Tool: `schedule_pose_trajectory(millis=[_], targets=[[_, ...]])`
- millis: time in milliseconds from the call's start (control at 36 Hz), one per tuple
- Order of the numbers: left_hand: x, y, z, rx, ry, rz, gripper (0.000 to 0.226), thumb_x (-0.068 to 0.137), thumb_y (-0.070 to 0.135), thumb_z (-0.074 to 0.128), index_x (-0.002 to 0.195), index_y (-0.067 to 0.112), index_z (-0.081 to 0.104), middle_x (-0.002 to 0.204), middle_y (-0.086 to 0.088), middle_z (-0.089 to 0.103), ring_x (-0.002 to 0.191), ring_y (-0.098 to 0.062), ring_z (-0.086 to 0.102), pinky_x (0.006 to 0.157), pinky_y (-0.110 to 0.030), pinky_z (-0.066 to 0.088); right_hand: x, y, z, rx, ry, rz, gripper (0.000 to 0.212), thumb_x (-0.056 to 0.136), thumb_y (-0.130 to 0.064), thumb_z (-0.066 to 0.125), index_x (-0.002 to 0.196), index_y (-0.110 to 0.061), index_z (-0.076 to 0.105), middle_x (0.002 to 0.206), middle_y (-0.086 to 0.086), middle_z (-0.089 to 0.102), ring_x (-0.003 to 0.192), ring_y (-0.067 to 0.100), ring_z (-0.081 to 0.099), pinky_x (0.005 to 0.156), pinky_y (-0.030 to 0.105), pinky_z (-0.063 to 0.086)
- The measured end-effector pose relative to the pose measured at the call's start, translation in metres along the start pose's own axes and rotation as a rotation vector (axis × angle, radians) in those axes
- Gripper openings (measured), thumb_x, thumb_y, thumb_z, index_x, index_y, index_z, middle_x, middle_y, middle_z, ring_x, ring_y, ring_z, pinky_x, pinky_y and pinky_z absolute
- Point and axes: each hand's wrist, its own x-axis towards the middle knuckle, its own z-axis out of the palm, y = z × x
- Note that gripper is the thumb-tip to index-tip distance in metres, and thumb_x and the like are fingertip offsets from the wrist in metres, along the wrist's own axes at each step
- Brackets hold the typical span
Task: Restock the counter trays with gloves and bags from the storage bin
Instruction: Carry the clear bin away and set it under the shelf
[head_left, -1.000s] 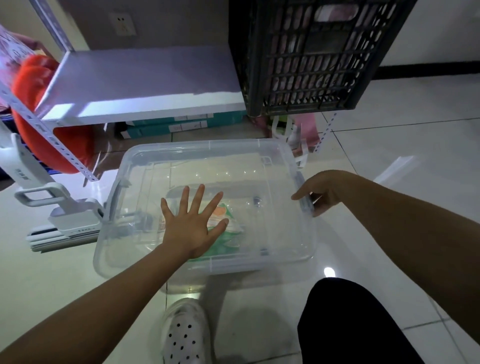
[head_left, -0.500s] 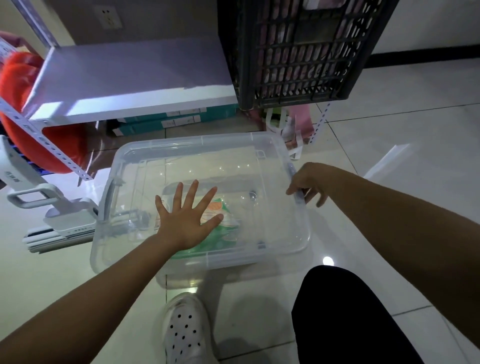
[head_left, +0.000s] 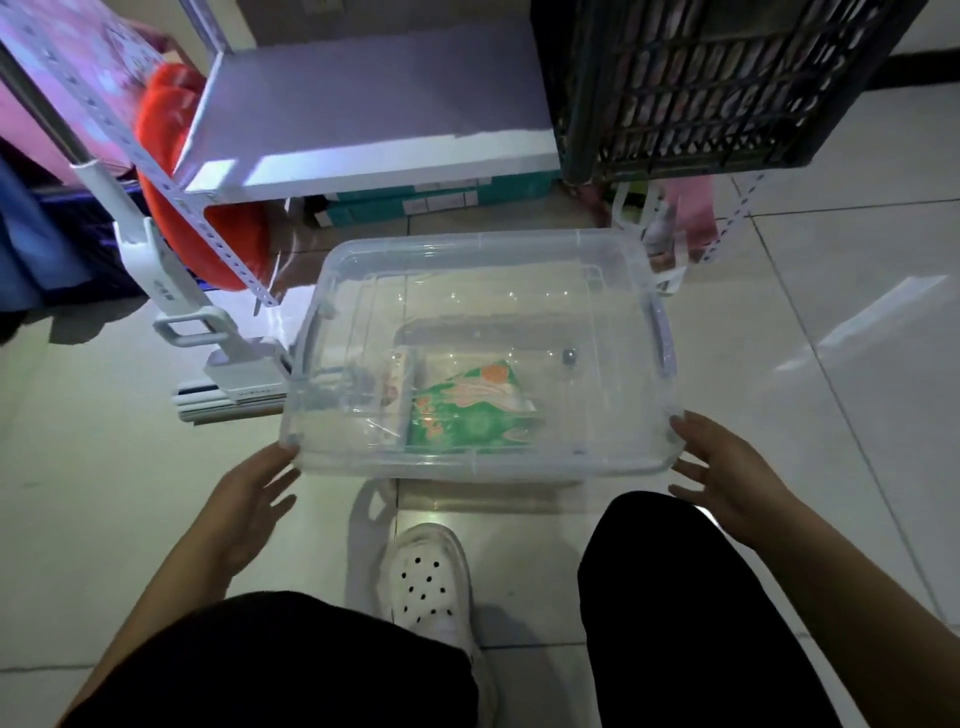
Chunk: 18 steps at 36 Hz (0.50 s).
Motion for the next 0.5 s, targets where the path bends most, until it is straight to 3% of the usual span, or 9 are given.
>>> schedule_pose_trajectory(millis=[111, 194, 278, 333, 389, 500], targets=[[-0.002, 0.0, 0.01, -0.135, -0.12, 0.046, 0.031, 0.091, 0.025, 0.057, 0.118, 0.032, 0.069, 0.119, 0.016, 0.069, 0.12, -0.008, 0.054, 0.11, -0.044, 0.03, 0.0, -0.001, 0.0, 0.075, -0.056, -0.024, 0.035, 0.091, -0.026, 0.064, 0.126, -0.03, 0.063, 0.128, -0.002, 0.066, 0.12, 0.028, 0.057, 0.108, 0.054, 0.037], [-0.002, 0.009, 0.017, -0.22, -0.12, 0.039, 0.024, 0.093, 0.026, 0.056, 0.1, 0.039, 0.075, 0.11, 0.018, 0.072, 0.121, -0.013, 0.053, 0.106, -0.05, 0.033, -0.003, -0.007, 0.007, 0.123, -0.091, -0.034, 0.045, 0.087, -0.021, 0.068, 0.128, -0.037, 0.06, 0.127, -0.003, 0.066, 0.117, 0.031, 0.059, 0.103, 0.061, 0.039], [-0.006, 0.025, 0.022, -0.242, -0.094, 0.022, 0.016, 0.09, 0.023, 0.06, 0.085, 0.033, 0.071, 0.098, 0.016, 0.072, 0.127, -0.022, 0.052, 0.107, -0.054, 0.033, -0.007, -0.023, 0.013, 0.154, -0.106, -0.054, 0.035, 0.087, -0.022, 0.068, 0.118, -0.037, 0.064, 0.122, 0.001, 0.064, 0.113, 0.038, 0.059, 0.097, 0.062, 0.044], [-0.012, 0.035, 0.023, -0.267, -0.074, 0.018, 0.011, 0.09, 0.021, 0.061, 0.093, 0.031, 0.065, 0.1, 0.011, 0.069, 0.129, -0.028, 0.052, 0.106, -0.059, 0.035, -0.013, -0.036, 0.015, 0.162, -0.118, -0.035, 0.031, 0.085, -0.024, 0.068, 0.114, -0.035, 0.065, 0.122, 0.005, 0.061, 0.115, 0.042, 0.055, 0.096, 0.063, 0.045], [-0.017, 0.043, 0.022, -0.314, -0.068, 0.044, 0.022, 0.091, 0.02, 0.061, 0.112, 0.025, 0.063, 0.112, 0.004, 0.066, 0.126, -0.032, 0.054, 0.1, -0.065, 0.04, -0.02, -0.048, 0.018, 0.186, -0.141, -0.018, 0.035, 0.079, -0.025, 0.071, 0.113, -0.032, 0.065, 0.124, 0.009, 0.058, 0.115, 0.044, 0.053, 0.096, 0.065, 0.045], [-0.035, 0.059, 0.017, -0.438, -0.049, 0.102, 0.037, 0.086, 0.014, 0.064, 0.123, 0.017, 0.062, 0.124, -0.007, 0.063, 0.114, -0.037, 0.058, 0.085, -0.062, 0.054, -0.035, -0.065, 0.025, 0.193, -0.21, -0.029, 0.033, 0.08, -0.023, 0.07, 0.113, -0.026, 0.065, 0.126, 0.013, 0.058, 0.113, 0.044, 0.055, 0.096, 0.065, 0.046]])
